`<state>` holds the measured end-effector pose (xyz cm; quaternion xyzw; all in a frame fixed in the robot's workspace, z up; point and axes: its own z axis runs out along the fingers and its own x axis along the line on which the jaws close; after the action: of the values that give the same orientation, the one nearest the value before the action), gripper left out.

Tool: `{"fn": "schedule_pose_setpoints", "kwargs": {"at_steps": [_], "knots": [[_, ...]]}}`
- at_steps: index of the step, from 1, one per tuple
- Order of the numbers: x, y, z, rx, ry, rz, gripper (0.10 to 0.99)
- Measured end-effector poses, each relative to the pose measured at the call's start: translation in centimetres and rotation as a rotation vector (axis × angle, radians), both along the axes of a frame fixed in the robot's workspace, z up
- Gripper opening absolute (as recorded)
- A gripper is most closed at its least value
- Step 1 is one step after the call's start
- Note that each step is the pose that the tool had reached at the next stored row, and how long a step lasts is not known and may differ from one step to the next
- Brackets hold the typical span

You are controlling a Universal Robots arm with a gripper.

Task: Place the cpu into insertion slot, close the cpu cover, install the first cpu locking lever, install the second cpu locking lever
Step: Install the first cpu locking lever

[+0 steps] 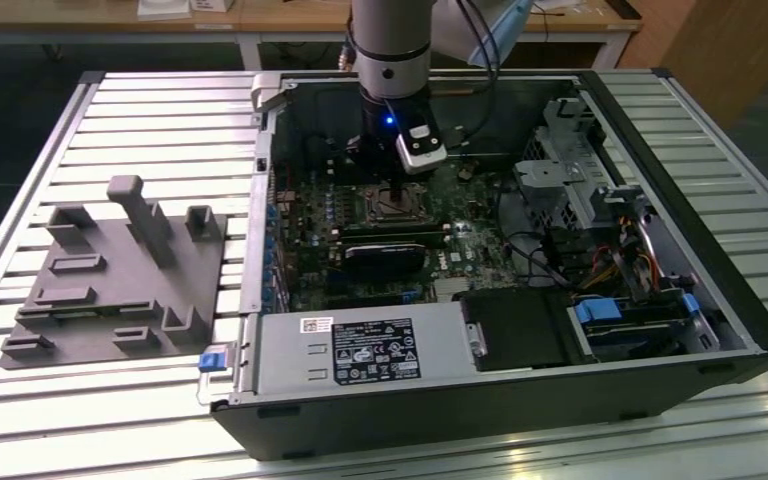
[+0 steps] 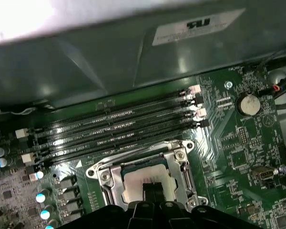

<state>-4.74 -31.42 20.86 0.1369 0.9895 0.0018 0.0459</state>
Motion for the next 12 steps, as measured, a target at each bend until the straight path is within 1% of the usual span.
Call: {"fn": "schedule_pose_setpoints", "kwargs": {"at_steps": [5,7,9,12], "knots": [[0.0,-0.01,0.0,0.0,0.0002,0.0,0.106],[-0.01,-0.02,0.11,0.0,0.0003,0.0,0.106],[0.0,-0.01,0.43,0.0,0.0001,0.0,0.106],[0.0,-0.01,1.12,0.0,0.0,0.0,0.106]]}}
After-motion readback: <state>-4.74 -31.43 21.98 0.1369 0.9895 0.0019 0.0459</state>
